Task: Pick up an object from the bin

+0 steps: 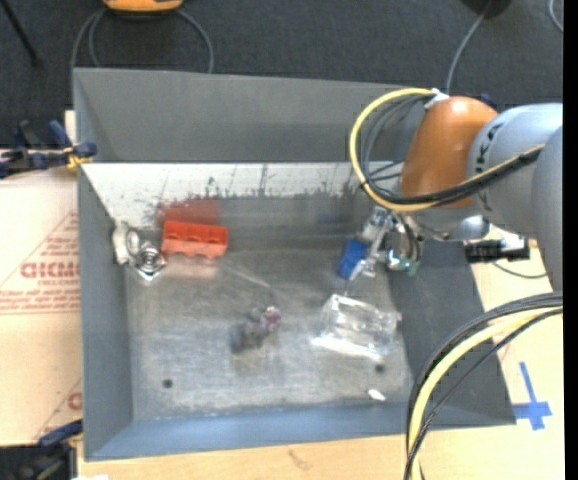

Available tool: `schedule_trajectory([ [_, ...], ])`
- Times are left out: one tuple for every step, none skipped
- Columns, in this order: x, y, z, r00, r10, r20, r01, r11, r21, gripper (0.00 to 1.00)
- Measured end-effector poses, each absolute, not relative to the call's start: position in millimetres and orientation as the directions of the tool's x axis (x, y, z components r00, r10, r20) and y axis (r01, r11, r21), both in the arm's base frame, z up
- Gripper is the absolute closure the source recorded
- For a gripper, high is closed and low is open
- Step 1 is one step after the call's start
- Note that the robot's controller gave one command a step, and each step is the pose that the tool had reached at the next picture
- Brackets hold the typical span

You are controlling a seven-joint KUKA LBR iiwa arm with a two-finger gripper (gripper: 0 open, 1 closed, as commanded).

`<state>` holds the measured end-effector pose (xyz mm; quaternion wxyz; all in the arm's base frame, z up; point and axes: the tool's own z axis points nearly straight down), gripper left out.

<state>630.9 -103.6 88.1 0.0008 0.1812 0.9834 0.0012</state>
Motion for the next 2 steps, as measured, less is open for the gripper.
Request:
schedule_trajectory([
  [631.7,-105.2,89.8,-0.935,0.354,-0.005,0.354,0.935,0.000,1.00],
  [648.2,-121.8,203.5,-0.932,0.361,-0.014,0.361,0.932,0.003,1.00],
])
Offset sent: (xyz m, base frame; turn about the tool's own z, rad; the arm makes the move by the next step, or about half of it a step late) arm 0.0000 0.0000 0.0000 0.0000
